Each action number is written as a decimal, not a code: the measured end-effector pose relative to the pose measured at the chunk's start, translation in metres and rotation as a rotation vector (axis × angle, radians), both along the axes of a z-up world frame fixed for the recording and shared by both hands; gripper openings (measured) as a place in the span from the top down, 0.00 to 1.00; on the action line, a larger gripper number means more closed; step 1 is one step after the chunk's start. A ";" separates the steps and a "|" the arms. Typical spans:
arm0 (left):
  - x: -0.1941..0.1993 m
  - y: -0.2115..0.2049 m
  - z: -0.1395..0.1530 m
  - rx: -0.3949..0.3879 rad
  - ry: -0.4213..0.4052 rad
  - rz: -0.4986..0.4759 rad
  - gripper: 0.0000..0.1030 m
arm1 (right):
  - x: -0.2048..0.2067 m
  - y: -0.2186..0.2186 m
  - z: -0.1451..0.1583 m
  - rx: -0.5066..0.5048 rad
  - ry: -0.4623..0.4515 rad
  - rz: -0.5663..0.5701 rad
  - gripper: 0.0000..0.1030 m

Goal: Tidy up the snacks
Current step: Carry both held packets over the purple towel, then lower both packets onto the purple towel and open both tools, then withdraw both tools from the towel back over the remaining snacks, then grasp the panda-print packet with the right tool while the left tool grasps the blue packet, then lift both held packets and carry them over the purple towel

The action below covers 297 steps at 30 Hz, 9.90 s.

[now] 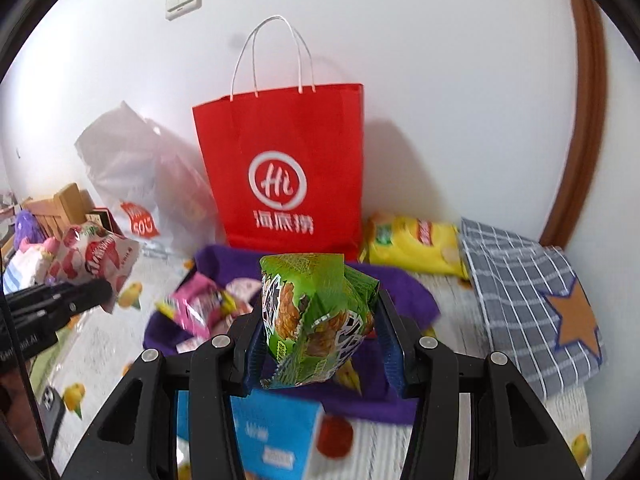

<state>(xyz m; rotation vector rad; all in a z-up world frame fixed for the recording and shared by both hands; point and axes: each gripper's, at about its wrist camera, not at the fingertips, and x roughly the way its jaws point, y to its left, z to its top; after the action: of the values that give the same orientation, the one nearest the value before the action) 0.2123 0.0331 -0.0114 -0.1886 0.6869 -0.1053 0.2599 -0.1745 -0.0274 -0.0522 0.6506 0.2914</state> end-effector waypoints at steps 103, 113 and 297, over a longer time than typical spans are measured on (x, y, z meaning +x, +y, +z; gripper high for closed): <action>0.129 0.018 -0.052 -0.051 0.292 0.050 0.68 | 0.082 0.036 -0.041 -0.107 0.156 0.131 0.36; 0.102 0.003 -0.015 -0.030 0.188 -0.015 0.65 | 0.027 0.028 -0.029 -0.082 0.077 0.081 0.36; 0.090 -0.003 0.000 0.056 -0.008 0.050 0.60 | 0.075 -0.013 -0.004 0.071 0.028 -0.044 0.62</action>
<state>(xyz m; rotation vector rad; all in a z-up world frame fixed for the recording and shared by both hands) 0.3022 0.0303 -0.0111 -0.1513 0.6756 -0.0384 0.3349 -0.1875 -0.0312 0.0338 0.6683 0.2731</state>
